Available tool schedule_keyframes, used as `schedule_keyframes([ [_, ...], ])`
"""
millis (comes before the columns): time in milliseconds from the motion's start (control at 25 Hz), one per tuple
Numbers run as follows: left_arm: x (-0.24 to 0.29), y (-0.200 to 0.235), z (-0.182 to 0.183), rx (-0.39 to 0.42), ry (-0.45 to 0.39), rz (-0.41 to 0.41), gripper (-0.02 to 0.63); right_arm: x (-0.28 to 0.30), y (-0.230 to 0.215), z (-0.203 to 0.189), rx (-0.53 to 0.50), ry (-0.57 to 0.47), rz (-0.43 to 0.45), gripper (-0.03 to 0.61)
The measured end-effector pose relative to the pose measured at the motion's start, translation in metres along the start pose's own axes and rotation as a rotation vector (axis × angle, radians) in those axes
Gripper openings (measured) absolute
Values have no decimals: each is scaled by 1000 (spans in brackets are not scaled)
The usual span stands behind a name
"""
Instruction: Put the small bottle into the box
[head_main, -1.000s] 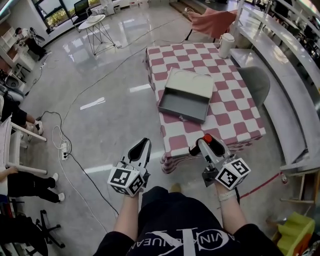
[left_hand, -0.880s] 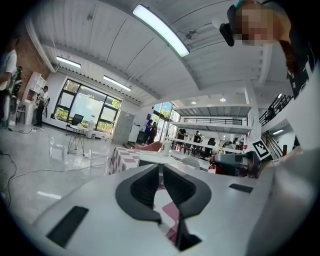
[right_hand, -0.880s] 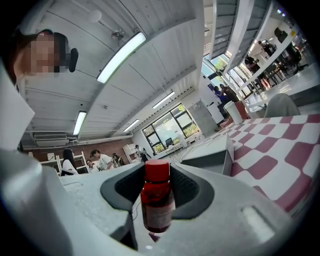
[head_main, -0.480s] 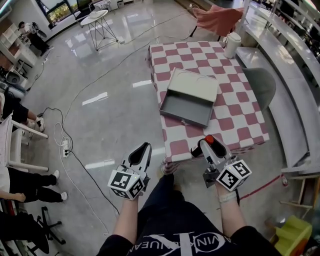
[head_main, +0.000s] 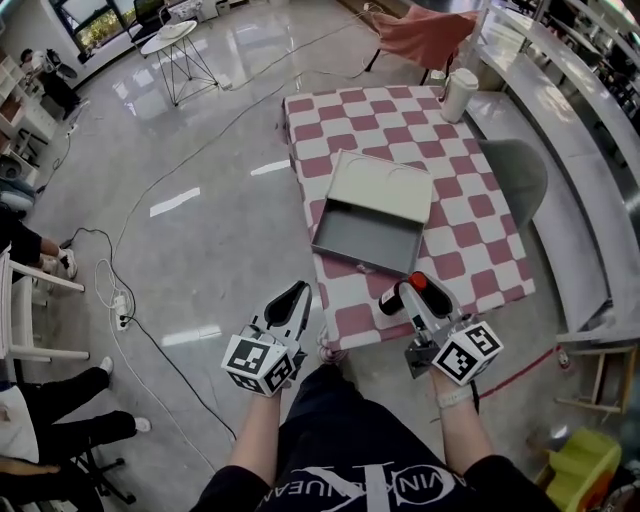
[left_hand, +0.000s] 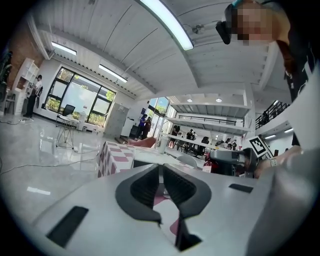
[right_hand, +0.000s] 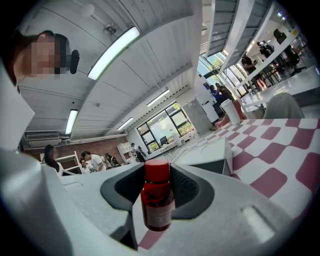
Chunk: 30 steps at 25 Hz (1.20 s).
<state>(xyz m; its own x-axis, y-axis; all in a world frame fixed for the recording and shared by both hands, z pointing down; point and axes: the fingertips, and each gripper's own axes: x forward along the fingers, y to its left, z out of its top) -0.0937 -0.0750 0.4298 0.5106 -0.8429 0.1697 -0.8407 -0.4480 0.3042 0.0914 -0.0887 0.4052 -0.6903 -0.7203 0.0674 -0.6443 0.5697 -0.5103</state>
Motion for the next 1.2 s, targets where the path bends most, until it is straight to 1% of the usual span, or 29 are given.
schedule_keyframes([
  [400,47,15,5,6,31,-74,31,39,-22,17,-3,9,-41,153],
  [640,67,24,6,16,54,-112,31,60,-35,24,21,-3,-67,153],
  [800,81,31,6,29,69,-131,31,69,-45,27,21,5,-108,153],
  [880,86,35,4,26,78,-145,31,71,-52,27,39,11,-139,153],
  [1000,91,40,2,-1,84,-154,31,75,-61,26,56,25,-169,153],
  [1200,96,35,-5,-15,101,-165,31,82,-71,15,10,88,-202,153],
])
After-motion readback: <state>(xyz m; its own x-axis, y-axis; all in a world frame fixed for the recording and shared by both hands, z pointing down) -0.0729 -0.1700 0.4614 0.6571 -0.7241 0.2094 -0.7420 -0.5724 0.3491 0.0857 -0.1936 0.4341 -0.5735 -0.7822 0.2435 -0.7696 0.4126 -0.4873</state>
